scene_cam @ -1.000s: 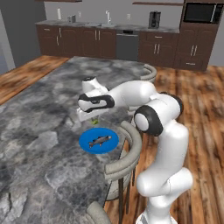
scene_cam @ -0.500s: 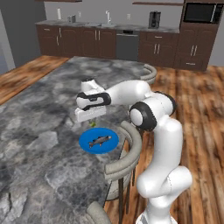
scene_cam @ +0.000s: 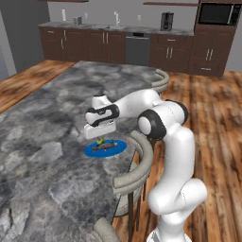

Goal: Take the lemon wedge from the fridge and place it on the plate with fish on the dining counter.

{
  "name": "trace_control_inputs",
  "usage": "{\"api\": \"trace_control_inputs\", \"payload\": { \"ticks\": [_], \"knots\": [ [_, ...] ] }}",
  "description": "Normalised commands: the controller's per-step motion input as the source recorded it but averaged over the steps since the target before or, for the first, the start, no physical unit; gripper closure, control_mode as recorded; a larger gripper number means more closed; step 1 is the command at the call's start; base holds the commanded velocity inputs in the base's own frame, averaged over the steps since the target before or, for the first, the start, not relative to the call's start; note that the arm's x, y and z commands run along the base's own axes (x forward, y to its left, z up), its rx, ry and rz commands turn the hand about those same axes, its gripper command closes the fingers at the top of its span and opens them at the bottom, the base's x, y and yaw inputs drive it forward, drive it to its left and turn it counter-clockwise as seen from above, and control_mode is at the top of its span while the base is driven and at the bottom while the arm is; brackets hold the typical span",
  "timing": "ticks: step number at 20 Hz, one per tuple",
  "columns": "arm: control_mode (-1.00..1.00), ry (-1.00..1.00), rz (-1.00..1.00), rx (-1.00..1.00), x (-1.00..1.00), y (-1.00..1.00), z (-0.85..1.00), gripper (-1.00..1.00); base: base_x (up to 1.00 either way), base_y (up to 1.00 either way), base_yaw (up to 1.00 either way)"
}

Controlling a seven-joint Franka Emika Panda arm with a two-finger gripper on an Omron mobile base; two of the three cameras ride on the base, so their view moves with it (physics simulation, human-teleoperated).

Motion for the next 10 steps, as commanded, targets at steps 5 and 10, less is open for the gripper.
{"api": "trace_control_inputs", "payload": {
  "ticks": [5, 10],
  "knots": [
    [-1.0, 0.0, 0.03, 0.01, -0.16, 0.0, -0.25, 1.0, 0.0, 0.0, 0.0],
    [-1.0, 0.0, 0.01, 0.0, -0.27, 0.0, 0.0, 1.0, 0.0, 0.0, 0.0]
  ]
}}
